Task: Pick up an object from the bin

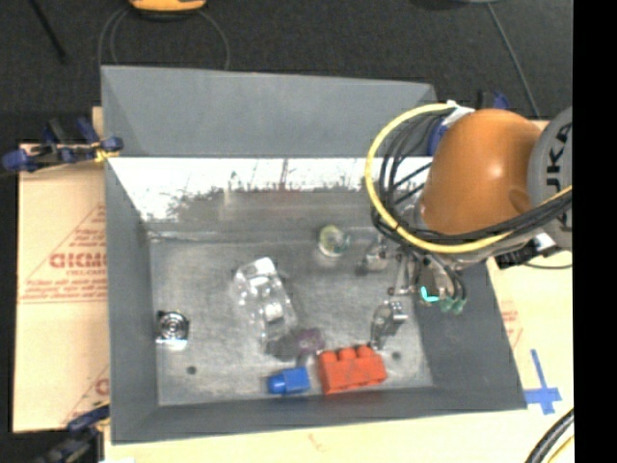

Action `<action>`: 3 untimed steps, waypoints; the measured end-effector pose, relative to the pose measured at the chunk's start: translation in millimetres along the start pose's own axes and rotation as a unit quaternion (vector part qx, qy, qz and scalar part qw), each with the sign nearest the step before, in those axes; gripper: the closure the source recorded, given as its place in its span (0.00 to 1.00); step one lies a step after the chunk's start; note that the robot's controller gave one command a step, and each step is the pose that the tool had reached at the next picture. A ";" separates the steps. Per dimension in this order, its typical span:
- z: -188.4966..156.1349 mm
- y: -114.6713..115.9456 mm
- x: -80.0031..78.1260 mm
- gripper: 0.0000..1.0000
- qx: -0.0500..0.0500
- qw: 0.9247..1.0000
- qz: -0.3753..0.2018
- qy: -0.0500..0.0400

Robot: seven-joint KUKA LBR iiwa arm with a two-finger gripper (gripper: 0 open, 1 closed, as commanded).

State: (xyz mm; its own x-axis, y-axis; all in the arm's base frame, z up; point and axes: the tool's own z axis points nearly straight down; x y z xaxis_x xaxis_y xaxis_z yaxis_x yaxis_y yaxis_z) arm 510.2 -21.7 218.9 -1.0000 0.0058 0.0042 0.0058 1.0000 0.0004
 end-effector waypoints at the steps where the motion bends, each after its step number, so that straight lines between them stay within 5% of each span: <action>1: 82.8 -1.1 37.7 0.00 0.001 0.993 -0.120 0.000; 2: 141.8 -9.5 28.3 0.00 0.003 0.976 -0.219 -0.016; 3: 141.2 -9.8 29.0 1.00 0.003 0.975 -0.220 -0.015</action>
Offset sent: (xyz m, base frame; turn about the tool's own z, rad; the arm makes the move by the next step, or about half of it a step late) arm -0.0371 0.0003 -0.0810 -0.2430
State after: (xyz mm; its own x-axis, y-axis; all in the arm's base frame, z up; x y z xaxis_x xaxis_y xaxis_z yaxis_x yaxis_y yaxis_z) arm 480.5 -31.3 77.8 -0.9054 -0.4240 -0.0233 -0.4239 0.9057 -0.0108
